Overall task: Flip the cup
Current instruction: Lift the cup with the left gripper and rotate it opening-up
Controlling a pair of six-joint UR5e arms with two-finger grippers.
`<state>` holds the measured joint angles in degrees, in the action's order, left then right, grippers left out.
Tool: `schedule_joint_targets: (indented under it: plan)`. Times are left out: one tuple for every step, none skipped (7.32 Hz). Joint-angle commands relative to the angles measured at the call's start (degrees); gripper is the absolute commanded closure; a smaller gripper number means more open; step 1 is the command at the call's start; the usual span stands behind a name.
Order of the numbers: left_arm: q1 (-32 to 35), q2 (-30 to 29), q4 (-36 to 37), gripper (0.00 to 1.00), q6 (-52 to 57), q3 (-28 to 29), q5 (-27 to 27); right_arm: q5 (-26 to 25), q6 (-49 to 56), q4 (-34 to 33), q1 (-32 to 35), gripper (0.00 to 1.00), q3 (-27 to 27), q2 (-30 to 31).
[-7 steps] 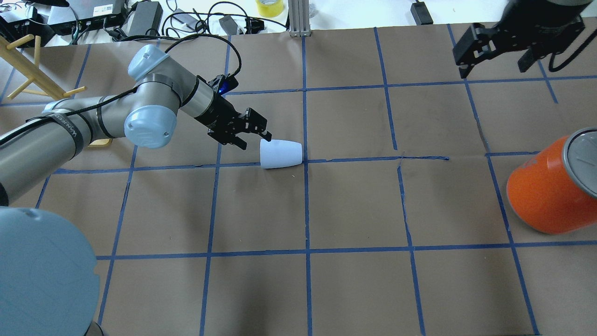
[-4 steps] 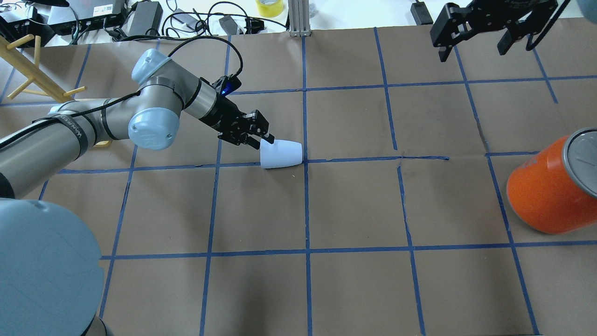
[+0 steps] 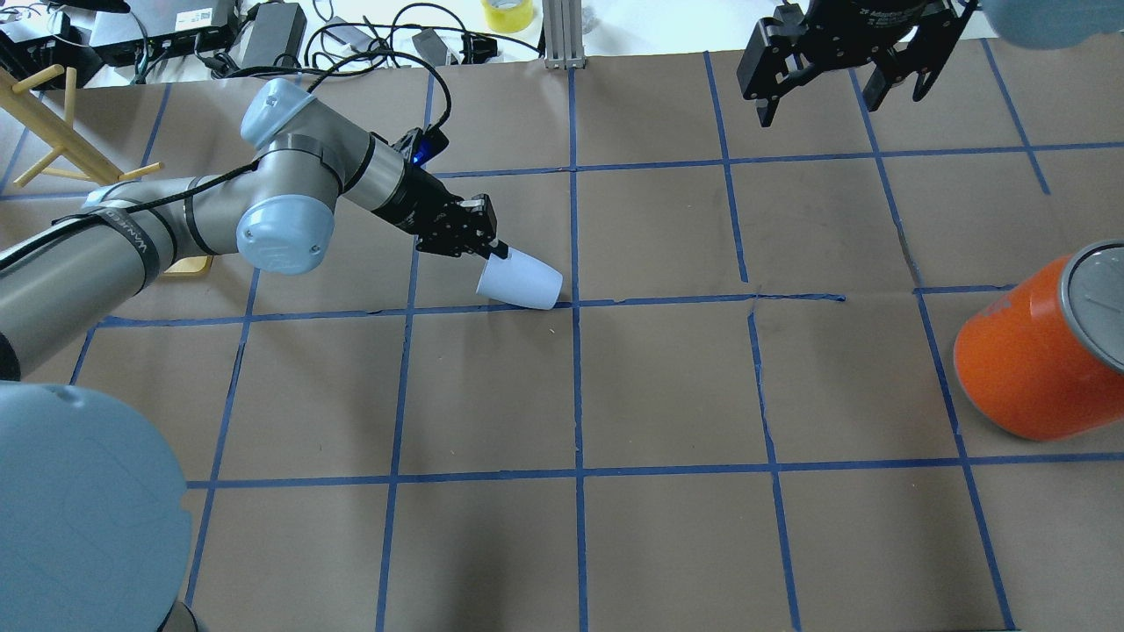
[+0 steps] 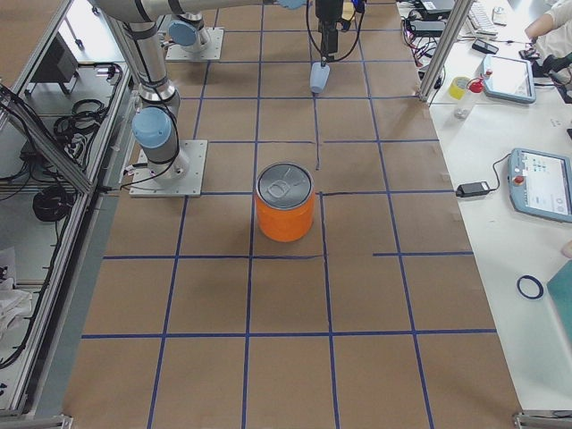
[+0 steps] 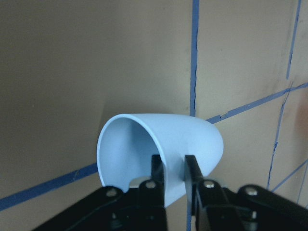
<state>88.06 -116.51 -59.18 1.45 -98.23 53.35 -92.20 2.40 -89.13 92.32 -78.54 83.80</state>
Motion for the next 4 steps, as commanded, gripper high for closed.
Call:
schedule_joint_targets:
  plan:
    - [-0.1, -0.2, 2.5, 1.00, -6.0, 5.8, 0.8, 2.4, -0.6, 5.6, -1.4, 0.00, -0.5, 0.2]
    - [-0.3, -1.0, 1.6, 1.00, -5.9, 8.8, 0.9, 2.6, -0.6, 5.2, -1.4, 0.00, -0.6, 0.9]
    - [-0.4, -1.1, 1.5, 1.00, -5.1, 11.5, 5.1, 2.0, -1.0, 3.5, -1.3, 0.00, -0.6, 1.4]
    - [-0.4, -1.1, 1.4, 1.00, 3.0, 13.0, 12.3, 1.9, -2.0, 3.2, -1.3, 0.00, -0.6, 1.6]
